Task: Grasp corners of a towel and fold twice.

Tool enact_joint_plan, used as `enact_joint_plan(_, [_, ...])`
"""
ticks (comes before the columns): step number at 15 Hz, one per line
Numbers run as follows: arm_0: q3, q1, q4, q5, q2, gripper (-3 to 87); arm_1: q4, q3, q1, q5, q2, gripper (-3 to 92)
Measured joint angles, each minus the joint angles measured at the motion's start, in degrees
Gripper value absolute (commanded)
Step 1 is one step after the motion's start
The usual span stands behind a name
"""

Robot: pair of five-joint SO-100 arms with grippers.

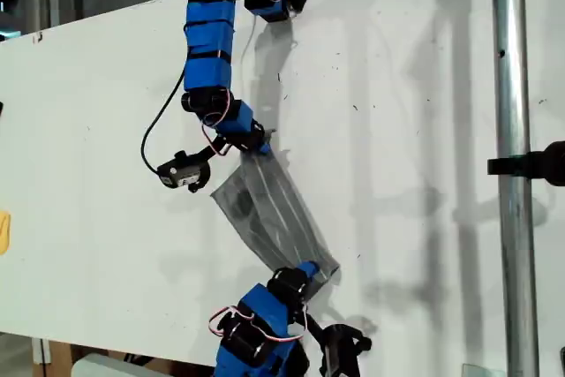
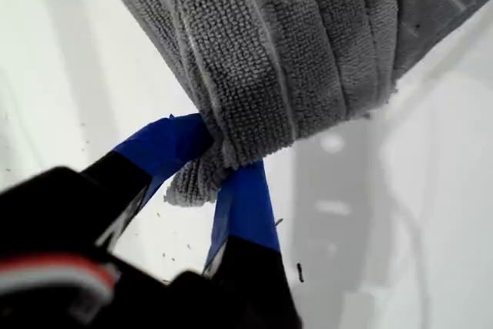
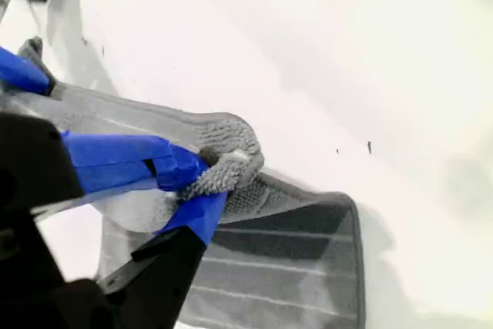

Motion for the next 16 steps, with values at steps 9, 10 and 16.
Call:
enact_joint_plan(9, [-12.5,7.9,-6.2,14.1,1.1,-2.9,3.8,-6.8,-19.7,11.7,14.2,-0.3])
enact_joint_plan(10, [-10.8,5.7,-3.6,14.5,6.2,-2.9,4.4,-6.3,-15.8,11.2,17.8,-0.3])
enact_joint_plan(16, [12.3,-29.0,5.6,25.2,33.3,-2.9,-2.2,-1.7,16.6,-6.6,11.3,-0.3])
